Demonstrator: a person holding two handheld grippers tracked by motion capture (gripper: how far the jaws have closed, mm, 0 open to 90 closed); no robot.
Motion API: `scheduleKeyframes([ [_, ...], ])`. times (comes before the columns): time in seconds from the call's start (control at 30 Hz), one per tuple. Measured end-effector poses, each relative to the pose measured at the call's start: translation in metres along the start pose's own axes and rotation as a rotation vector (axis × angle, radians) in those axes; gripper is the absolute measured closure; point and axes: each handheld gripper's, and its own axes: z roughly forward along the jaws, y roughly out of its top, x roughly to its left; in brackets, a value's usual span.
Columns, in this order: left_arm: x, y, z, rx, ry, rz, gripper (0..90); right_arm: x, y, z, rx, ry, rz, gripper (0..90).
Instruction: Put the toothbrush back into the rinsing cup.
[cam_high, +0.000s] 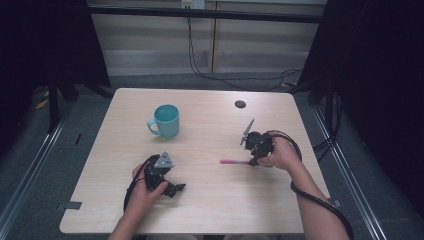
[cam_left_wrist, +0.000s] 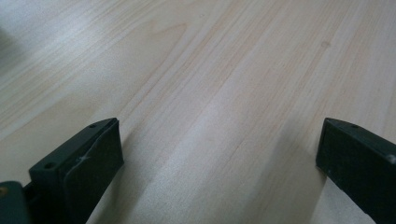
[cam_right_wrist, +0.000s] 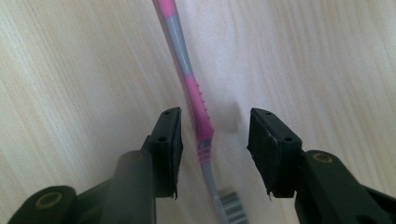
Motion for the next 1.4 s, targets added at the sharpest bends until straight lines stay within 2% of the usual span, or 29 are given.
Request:
scheduleKeyframes([
  [0.2, 0.0, 0.0, 0.0, 0.0, 0.001, 0.0, 0.3, 0.001, 0.002, 0.005, 0.023, 0.021, -0.026, 61.4],
  [0.27, 0.0, 0.0, 0.0, 0.0, 0.0, -0.001, 0.3, 0.001, 0.003, 0.005, 0.033, 0.031, -0.01, 62.3],
  [0.3, 0.0, 0.0, 0.0, 0.0, 0.0, 0.0, 0.3, 0.0, 0.002, 0.006, 0.021, 0.034, -0.023, 64.6],
  [0.4, 0.0, 0.0, 0.0, 0.0, 0.002, -0.001, 0.3, -0.001, 0.0, 0.008, 0.033, 0.045, -0.024, 71.4],
  [0.47, 0.0, 0.0, 0.0, 0.001, 0.001, -0.001, 0.3, -0.001, 0.0, 0.009, 0.035, 0.056, -0.024, 72.0],
  [0.53, -0.001, 0.0, 0.0, -0.001, 0.003, -0.005, 0.3, -0.001, -0.002, 0.011, 0.054, 0.074, -0.011, 74.5],
  [0.57, -0.001, 0.0, 0.0, -0.001, 0.003, -0.006, 0.3, -0.002, -0.002, 0.011, 0.031, 0.07, -0.012, 76.8],
  [0.6, -0.001, 0.0, 0.0, -0.001, 0.003, -0.006, 0.3, -0.002, -0.002, 0.011, 0.031, 0.07, -0.012, 76.8],
  [0.63, 0.0, 0.0, 0.0, -0.002, 0.002, -0.004, 0.3, -0.002, -0.003, 0.011, 0.03, 0.088, 0.003, 79.5],
  [0.83, -0.001, -0.001, 0.0, -0.003, 0.008, -0.007, 0.3, -0.003, -0.001, 0.012, 0.043, 0.108, -0.009, 80.6],
  [0.97, -0.001, -0.001, 0.0, -0.004, 0.009, -0.007, 0.3, -0.002, 0.001, 0.007, 0.041, 0.091, 0.003, 80.7],
  [1.0, -0.002, -0.001, 0.0, -0.012, 0.011, -0.018, 0.3, -0.002, 0.001, 0.004, 0.032, 0.084, 0.003, 80.8],
  [1.1, -0.001, -0.001, -0.001, 0.0, 0.013, -0.007, 0.3, -0.002, 0.001, -0.002, 0.02, 0.076, 0.008, 80.8],
  [1.3, -0.003, -0.002, -0.002, -0.008, 0.017, -0.021, 0.3, 0.005, 0.0, -0.014, -0.016, 0.06, 0.012, 80.9],
  [1.33, -0.003, -0.002, -0.002, -0.008, 0.016, -0.021, 0.3, 0.007, 0.001, -0.016, -0.016, 0.06, 0.025, 80.8],
  [1.4, -0.003, -0.002, -0.002, -0.008, 0.016, -0.022, 0.3, 0.009, 0.001, -0.02, -0.014, 0.052, 0.005, 80.9],
])
